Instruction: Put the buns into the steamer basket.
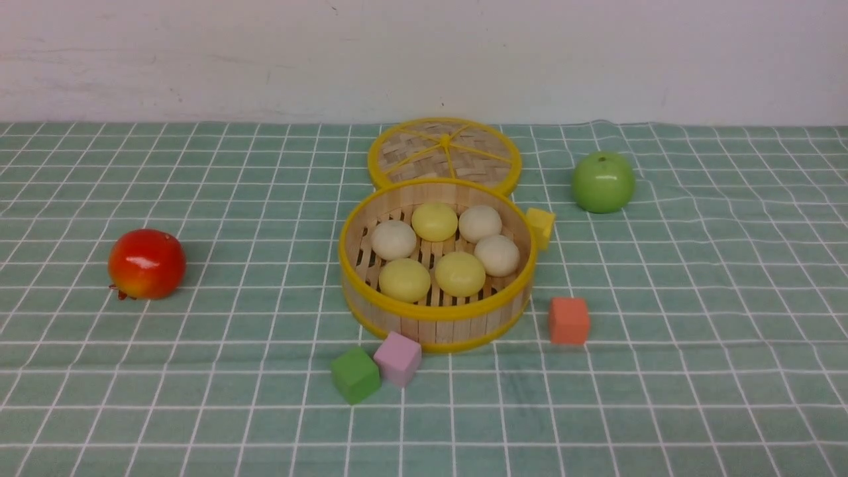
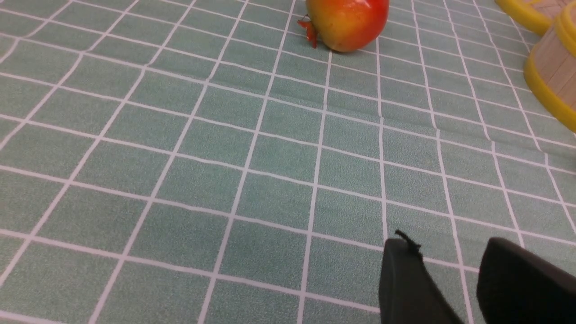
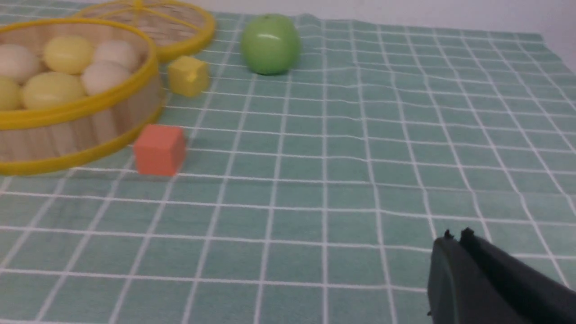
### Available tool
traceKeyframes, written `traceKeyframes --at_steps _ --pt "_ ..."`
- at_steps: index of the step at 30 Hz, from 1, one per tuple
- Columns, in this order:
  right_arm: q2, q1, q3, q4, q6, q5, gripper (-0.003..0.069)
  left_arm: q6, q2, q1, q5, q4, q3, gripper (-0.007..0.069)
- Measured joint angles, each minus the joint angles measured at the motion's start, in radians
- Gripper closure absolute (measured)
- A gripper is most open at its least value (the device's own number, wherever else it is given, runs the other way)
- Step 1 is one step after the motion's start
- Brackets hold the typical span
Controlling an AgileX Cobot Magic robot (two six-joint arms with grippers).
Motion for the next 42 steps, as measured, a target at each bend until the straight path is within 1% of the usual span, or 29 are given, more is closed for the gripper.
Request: traceKeyframes --at_steps 1,2,3,7,42 --pt "-0.033 -0.022 0.033 -0.01 0.0 0.0 0.0659 0.0 0.0 0.0 0.0 0.0 0.0 0.0386" --pt "-0.033 -0.022 0.033 -0.01 0.0 0.0 0.0659 0.0 0.0 0.0 0.0 0.0 0.0 0.0386" --pt "-0.075 -0.051 0.083 -0.017 0.0 0.0 0.0659 0.0 0.0 0.0 0.0 0.0 0.0 0.0386" --pt "-0.097 -0.067 0.152 -0.018 0.0 -0.002 0.0657 0.0 0.0 0.0 0.0 0.0 0.0 0.0386" --pt "-0.097 -0.067 0.152 -0.018 0.0 0.001 0.0622 -0.001 0.0 0.0 -0.002 0.0 0.0 0.0386"
